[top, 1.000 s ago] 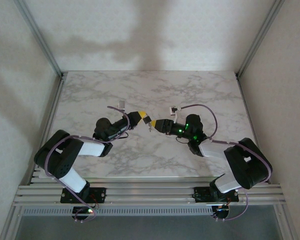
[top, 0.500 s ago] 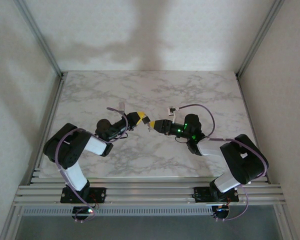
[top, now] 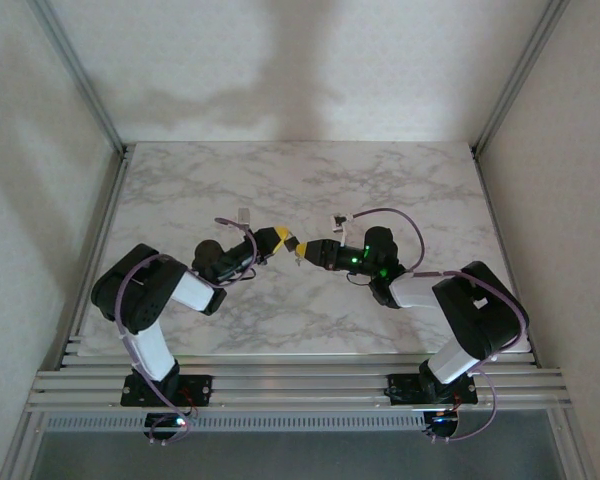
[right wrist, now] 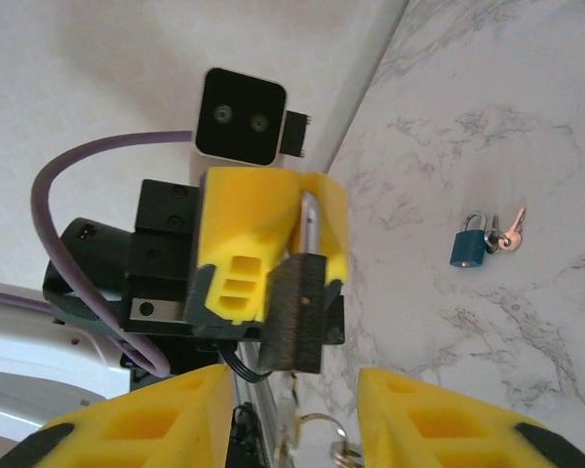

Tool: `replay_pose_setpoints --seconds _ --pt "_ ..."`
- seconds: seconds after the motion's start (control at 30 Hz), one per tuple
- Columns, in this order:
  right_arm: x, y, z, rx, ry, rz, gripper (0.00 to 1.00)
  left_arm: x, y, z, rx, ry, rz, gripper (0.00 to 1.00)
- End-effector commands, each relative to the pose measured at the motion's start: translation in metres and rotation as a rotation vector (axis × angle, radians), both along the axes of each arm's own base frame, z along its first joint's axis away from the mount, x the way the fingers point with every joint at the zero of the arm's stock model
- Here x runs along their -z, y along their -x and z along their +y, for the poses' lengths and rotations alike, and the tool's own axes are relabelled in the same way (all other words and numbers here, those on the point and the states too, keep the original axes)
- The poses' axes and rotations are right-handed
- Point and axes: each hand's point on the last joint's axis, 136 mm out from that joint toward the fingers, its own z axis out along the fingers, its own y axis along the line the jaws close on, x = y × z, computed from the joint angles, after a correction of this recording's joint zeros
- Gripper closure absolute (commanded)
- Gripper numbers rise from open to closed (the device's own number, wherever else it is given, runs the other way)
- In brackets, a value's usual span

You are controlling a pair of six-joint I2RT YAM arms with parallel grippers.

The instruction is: Lock with the key

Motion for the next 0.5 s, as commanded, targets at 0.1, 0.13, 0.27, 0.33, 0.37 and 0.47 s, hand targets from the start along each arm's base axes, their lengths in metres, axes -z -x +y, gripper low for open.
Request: replay_pose_setpoints --seconds 0.1,0.13,0.27,0.33,0.37,0.47 --pt "-0.0142 0.0018 0.0084 -0.035 -0.031 -0.043 0.65 -0.0197 0.0052 0.0042 0.01 0.045 -0.083 1.0" --pt "-0.0143 0.0022 0.0092 -0.039 -0.032 -0.041 0.65 -0.0191 0.0049 0.0047 0.007 0.044 -0.082 1.0" --pt "-0.013 0.0033 0.0117 -0.048 -0.029 -0.036 0.67 -0.018 0.0043 0.0072 -0.001 0.05 -0.075 1.0" --pt "-0.0128 0.0033 0.0127 -0.054 -0.026 -0.033 0.69 -0.0188 0.0043 0.0088 -0.003 0.061 -0.075 1.0" --pt "-0.0114 0.0036 0.0133 -0.058 -0.024 -0.028 0.69 -0.0184 0.0041 0.0094 -0.005 0.063 -0.073 1.0" --pt "-0.0102 0.0032 0.014 -0.06 -0.02 -0.022 0.69 -0.0175 0.0032 0.0124 -0.013 0.07 -0.069 1.0"
